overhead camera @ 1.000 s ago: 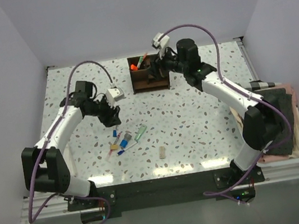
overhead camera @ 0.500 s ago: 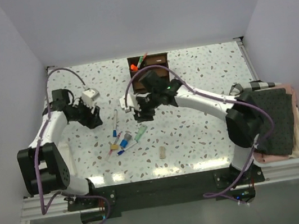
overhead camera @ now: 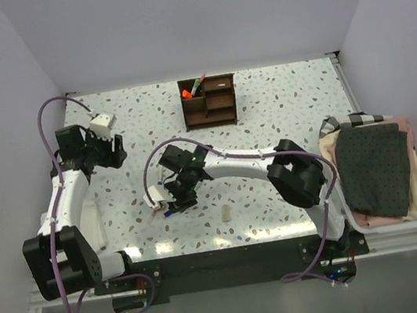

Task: Sort the stationery into containers
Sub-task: Pick up the pen from the center of the board.

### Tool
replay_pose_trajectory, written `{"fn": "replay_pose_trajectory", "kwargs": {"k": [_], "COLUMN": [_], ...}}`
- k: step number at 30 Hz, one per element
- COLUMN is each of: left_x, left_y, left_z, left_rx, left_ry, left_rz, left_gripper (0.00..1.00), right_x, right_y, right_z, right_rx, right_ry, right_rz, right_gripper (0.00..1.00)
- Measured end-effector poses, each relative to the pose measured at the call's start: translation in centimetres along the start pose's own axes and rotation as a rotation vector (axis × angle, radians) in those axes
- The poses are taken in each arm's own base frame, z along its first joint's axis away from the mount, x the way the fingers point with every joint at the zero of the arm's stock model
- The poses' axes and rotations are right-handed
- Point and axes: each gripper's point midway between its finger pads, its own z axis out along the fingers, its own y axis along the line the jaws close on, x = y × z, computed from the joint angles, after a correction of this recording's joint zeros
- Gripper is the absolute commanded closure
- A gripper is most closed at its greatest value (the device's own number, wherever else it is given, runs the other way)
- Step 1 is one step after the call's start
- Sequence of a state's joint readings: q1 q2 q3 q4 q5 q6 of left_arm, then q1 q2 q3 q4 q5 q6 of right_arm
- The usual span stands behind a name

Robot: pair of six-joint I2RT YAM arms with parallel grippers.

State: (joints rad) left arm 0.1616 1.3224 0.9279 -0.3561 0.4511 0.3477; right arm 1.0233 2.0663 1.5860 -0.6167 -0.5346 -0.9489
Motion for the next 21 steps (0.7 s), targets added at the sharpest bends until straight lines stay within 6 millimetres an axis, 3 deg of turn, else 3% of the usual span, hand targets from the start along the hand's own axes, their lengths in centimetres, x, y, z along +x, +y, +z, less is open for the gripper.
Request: {"fn": "replay_pose_trajectory", "kwargs": {"k": [10,21], "left_x": [-0.2,-1.2], "left_y": [0.5,1.1], "left_z": [-0.4,-0.3], "left_rx": [-0.056,-0.073], "left_ry": [-0.030,-0.072], "left_rz": [-0.029,-0.008], "left_gripper": [0.34,0.34], "right_x": [-2.3,-2.0], "right_y": [-1.5,-0.1], "right_z": [3.0,3.7], "right_rx": [0.018,-0.016], "right_ry": [0.028,0.068], "right_rz": [-0.029,-0.015], "right_gripper": [0.58,0.60]}}
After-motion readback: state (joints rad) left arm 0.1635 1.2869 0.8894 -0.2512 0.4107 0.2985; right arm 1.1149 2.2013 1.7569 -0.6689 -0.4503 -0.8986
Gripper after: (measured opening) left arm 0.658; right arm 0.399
